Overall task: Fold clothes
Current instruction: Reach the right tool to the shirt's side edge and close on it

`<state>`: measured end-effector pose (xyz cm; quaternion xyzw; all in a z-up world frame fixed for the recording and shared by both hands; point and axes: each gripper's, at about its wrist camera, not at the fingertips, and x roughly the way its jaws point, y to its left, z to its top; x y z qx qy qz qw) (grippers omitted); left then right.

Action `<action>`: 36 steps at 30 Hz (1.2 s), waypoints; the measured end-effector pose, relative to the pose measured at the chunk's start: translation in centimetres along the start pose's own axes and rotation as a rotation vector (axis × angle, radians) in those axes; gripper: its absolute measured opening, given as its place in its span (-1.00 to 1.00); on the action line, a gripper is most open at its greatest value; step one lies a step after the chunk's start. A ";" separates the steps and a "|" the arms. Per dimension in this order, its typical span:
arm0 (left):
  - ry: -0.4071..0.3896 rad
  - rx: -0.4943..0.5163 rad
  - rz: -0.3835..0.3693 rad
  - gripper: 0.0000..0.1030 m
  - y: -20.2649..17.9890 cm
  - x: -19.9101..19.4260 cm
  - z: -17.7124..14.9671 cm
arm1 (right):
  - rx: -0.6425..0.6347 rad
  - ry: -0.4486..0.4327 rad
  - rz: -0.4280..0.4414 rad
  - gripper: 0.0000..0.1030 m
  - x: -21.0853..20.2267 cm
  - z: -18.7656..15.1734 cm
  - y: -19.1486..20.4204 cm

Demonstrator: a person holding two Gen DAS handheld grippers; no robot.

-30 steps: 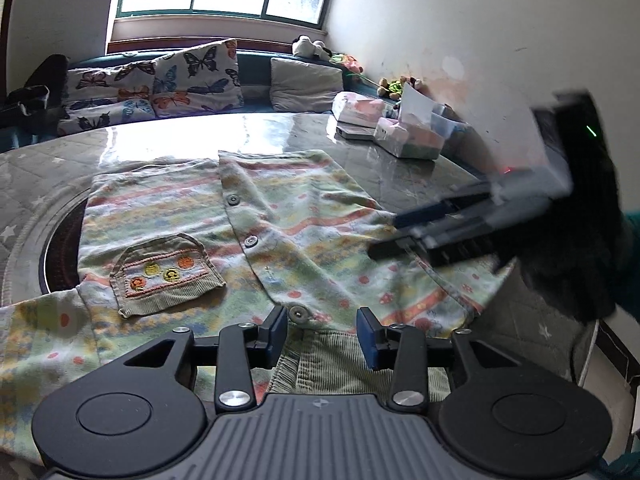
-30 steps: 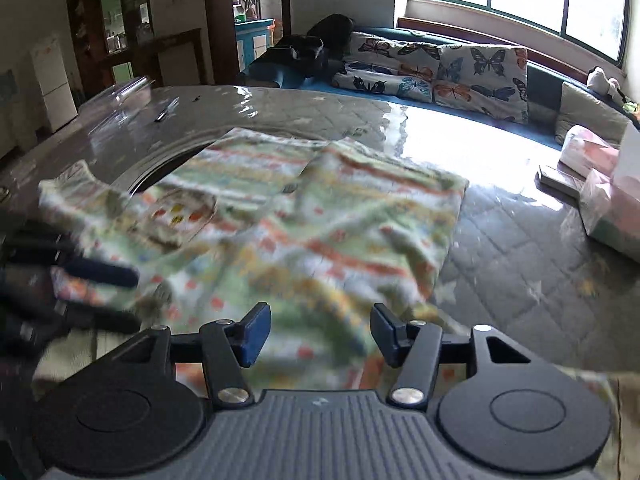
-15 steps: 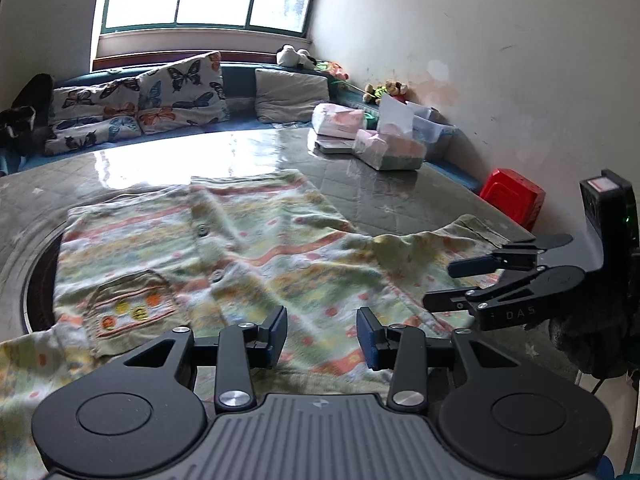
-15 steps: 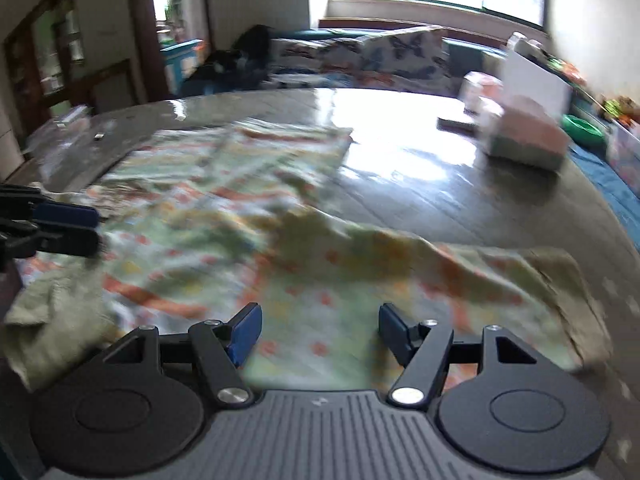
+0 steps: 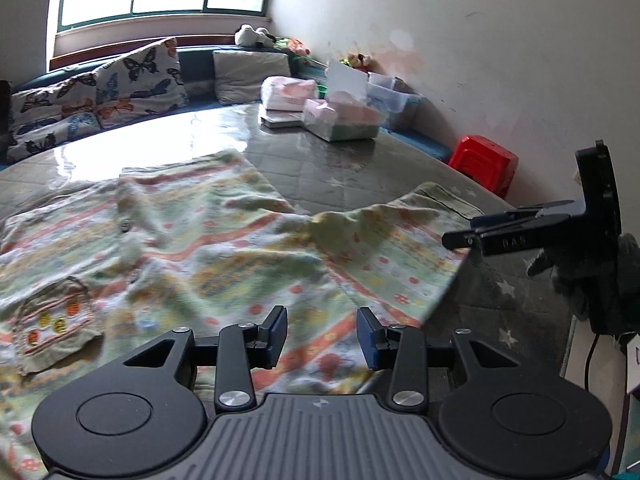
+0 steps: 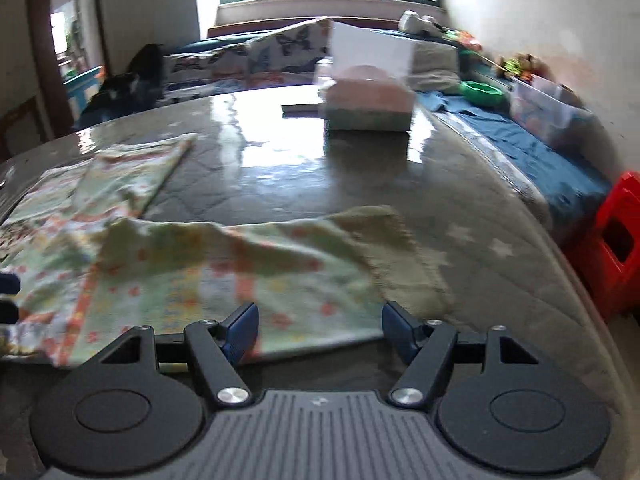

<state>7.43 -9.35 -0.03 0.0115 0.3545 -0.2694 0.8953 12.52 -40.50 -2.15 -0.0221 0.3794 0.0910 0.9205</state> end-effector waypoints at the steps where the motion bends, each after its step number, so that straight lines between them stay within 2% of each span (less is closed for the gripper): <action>1: 0.005 0.003 -0.004 -0.20 -0.1 0.2 0.0 | 0.009 -0.002 -0.012 0.36 0.0 0.1 -0.4; 5: 0.027 0.015 -0.017 -0.20 -0.7 1.1 0.0 | 0.017 -0.021 -0.052 0.36 0.3 0.8 -1.1; 11: 0.048 0.028 -0.021 -0.20 -1.3 1.8 -0.1 | 0.008 -0.028 0.007 0.36 3.1 3.1 0.4; 14: 0.056 0.032 -0.022 -0.14 -1.4 2.0 -0.2 | -0.003 -0.018 0.000 0.36 4.5 3.3 0.8; 19: 0.061 0.029 -0.028 -0.13 -1.4 2.2 -0.3 | 0.036 -0.020 -0.042 0.37 4.6 2.9 -0.9; 23: 0.061 0.027 -0.029 -0.10 -1.3 2.3 -0.2 | 0.073 -0.026 -0.029 0.36 3.7 2.7 -2.1; 31: 0.050 0.030 -0.009 0.00 -1.1 1.7 0.1 | 0.122 -0.036 -0.126 0.37 2.1 1.7 -4.6; 36: 0.029 0.025 0.013 0.07 -0.7 1.0 0.6 | 0.149 -0.019 -0.145 0.35 1.4 0.6 -5.9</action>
